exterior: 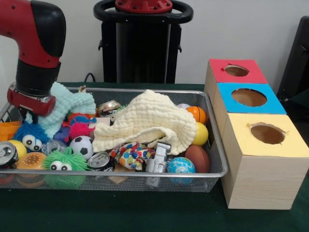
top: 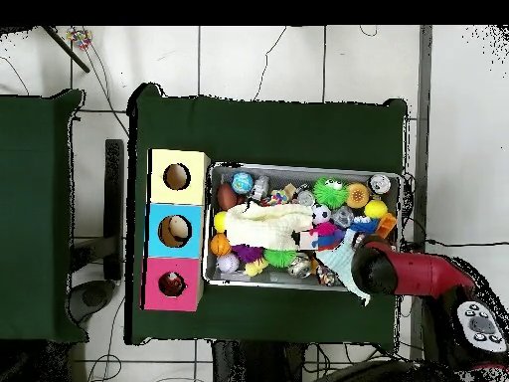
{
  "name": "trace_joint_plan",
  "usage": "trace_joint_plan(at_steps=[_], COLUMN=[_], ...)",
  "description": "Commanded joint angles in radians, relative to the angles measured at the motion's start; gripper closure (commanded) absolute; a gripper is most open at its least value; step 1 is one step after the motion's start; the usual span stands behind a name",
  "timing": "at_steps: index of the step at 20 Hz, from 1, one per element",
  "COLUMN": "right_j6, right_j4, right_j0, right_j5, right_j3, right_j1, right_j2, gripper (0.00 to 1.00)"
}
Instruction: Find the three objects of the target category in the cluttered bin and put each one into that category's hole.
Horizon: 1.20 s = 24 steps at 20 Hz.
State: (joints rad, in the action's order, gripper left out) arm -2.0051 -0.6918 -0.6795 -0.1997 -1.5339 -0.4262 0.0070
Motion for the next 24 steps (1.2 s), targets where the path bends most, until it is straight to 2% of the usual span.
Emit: trace_joint_plan(at_steps=[1,7,19,21,24], right_j6=[-0.065,-0.078,-0.082,-0.116,-0.207], right_j4=[0.207,0.319,0.451,0.491,0.562], right_j0=[-0.032,-0.086,-0.12,-0.116,-0.056], right_j5=[-0.149,-0.126,-0.137,-0.138,-0.14], right_j3=[-0.192,-0.249,-0.32,-0.343,-0.379], right_j1=[0.021,0.066,0.082,0.072,0.017], right_j2=[0.307,0.407,0.486,0.491,0.446], gripper=[1.0,1.0,1.0,1.0,1.0])
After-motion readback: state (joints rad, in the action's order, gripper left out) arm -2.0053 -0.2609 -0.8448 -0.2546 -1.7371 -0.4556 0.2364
